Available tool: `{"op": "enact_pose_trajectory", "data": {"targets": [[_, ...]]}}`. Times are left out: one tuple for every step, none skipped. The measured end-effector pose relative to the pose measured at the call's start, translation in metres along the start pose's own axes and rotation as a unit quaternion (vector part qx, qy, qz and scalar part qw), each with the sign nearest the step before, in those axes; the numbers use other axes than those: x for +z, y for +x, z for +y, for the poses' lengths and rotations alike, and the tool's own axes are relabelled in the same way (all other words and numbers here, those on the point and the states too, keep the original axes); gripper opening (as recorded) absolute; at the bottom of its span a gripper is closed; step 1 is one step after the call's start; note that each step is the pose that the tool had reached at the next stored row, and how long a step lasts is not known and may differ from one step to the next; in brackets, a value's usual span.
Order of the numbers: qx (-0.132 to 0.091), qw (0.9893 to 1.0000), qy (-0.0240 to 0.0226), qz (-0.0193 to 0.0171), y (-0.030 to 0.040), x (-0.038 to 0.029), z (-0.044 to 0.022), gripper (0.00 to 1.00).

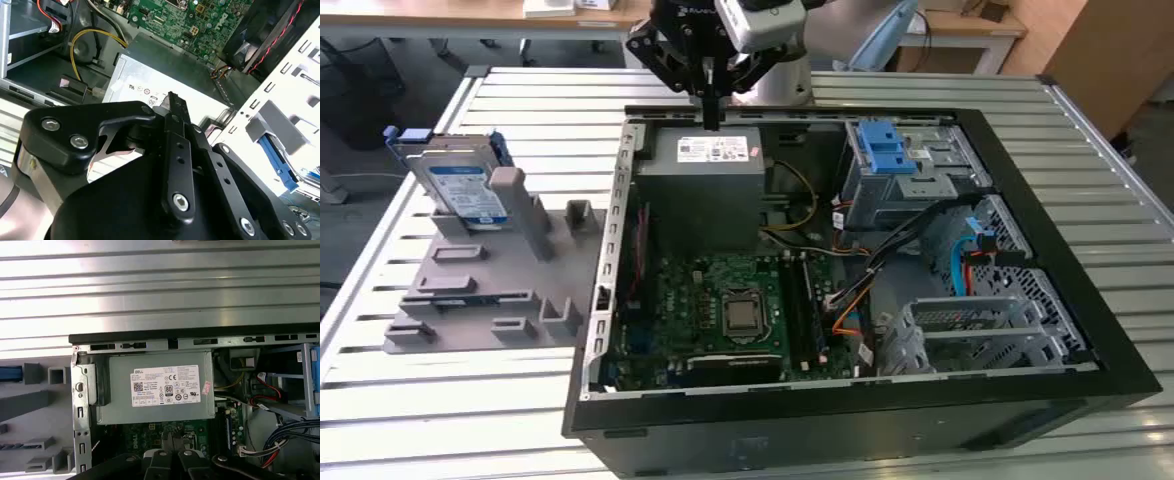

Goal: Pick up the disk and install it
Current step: 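Reach for the disk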

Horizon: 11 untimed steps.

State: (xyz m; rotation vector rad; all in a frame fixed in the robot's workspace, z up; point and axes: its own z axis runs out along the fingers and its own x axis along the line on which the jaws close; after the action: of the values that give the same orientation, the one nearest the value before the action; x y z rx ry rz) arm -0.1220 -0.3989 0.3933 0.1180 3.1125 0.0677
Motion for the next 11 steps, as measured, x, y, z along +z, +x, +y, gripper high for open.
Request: {"op": "enact_pose_trajectory", "data": {"targets": [[0.000,1.0000,0.0000,0.0000,0.0000,0.0000,0.0000,0.11],[0.000,1.0000,0.0000,0.0000,0.0000,0.0000,0.0000,0.11],[0.000,1.0000,0.0000,0.0000,0.0000,0.0000,0.0000,0.11],[0.000,1.0000,0.0000,0.0000,0.0000,0.0000,0.0000,0.11],[0.000,1.0000,0.0000,0.0000,0.0001,0.0000,0.0000,0.11],[0.000,1.0000,0.0000,0.0000,0.0003,0.0000,0.0000,0.11],[0.000,1.0000,0.0000,0.0000,0.0005,0.0000,0.0000,0.11],[0.000,1.0000,0.0000,0.0000,0.0008,0.0000,0.0000,0.11],[0.000,1.0000,0.0000,0.0000,0.0009,0.0000,-0.0001,0.11],[0.000,1.0000,0.0000,0.0000,0.0014,0.0000,-0.0001,0.11],[0.000,1.0000,0.0000,0.0000,0.0017,0.0001,-0.0001,0.11]]}}
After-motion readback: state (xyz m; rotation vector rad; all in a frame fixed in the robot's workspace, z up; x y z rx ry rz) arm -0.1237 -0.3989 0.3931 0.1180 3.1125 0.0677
